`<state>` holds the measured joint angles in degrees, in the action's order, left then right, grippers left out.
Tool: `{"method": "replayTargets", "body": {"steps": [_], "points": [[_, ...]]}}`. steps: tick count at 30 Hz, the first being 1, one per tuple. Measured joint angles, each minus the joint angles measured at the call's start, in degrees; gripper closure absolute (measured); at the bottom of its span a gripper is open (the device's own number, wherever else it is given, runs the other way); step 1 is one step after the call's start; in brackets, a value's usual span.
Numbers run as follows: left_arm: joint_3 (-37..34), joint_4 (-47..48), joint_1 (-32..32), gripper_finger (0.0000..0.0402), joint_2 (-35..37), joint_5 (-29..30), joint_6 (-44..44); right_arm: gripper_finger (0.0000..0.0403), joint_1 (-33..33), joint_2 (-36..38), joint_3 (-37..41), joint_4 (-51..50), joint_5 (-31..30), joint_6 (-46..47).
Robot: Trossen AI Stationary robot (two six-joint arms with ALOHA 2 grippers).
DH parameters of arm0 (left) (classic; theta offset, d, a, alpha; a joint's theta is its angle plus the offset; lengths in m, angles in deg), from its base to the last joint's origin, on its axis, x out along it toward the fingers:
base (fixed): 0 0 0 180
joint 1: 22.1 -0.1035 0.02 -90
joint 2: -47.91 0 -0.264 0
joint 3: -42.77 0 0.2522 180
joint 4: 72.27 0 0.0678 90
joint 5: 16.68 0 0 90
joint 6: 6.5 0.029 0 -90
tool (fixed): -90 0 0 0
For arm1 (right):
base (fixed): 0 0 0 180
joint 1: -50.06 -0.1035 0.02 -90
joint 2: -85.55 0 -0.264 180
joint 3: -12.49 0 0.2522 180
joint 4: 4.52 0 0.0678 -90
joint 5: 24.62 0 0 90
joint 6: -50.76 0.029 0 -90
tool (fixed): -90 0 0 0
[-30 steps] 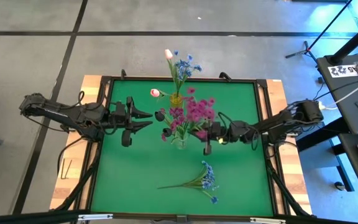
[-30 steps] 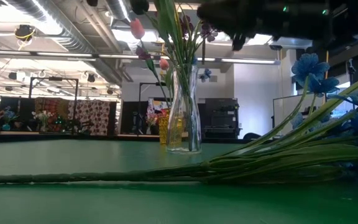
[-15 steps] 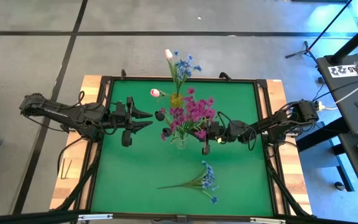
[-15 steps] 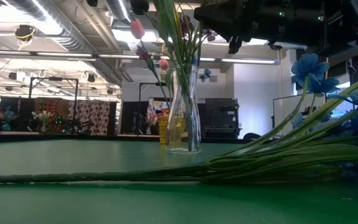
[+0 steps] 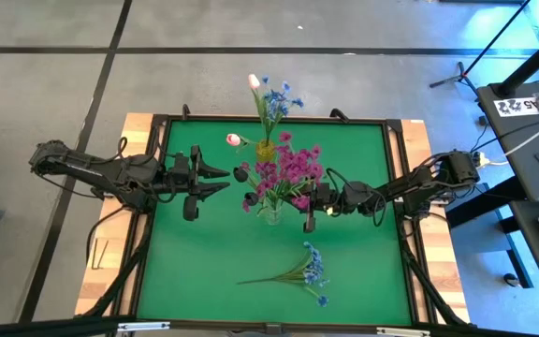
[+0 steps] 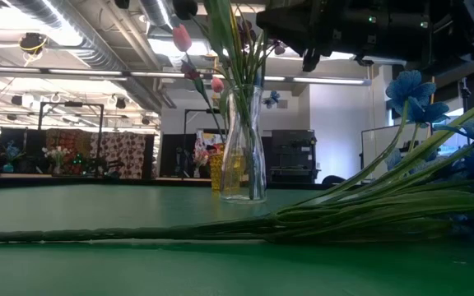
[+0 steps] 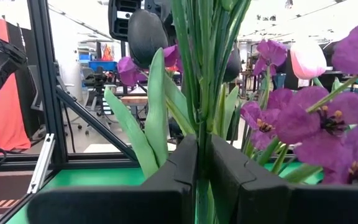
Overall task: Sort flowers into vase by color
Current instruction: Put the purple flowers into the transparent vase
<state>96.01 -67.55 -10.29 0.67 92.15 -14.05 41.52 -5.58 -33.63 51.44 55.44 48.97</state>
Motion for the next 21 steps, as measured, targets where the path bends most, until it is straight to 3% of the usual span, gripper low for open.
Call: {"method": "replayTargets", "body": {"steps": [21], "points": [[-0.02,1.44,0.00,0.0276,0.00,-0.02,-1.31,0.0372,0.07,-1.86,-5.17,-7.49,0.13,-2.87]]}}
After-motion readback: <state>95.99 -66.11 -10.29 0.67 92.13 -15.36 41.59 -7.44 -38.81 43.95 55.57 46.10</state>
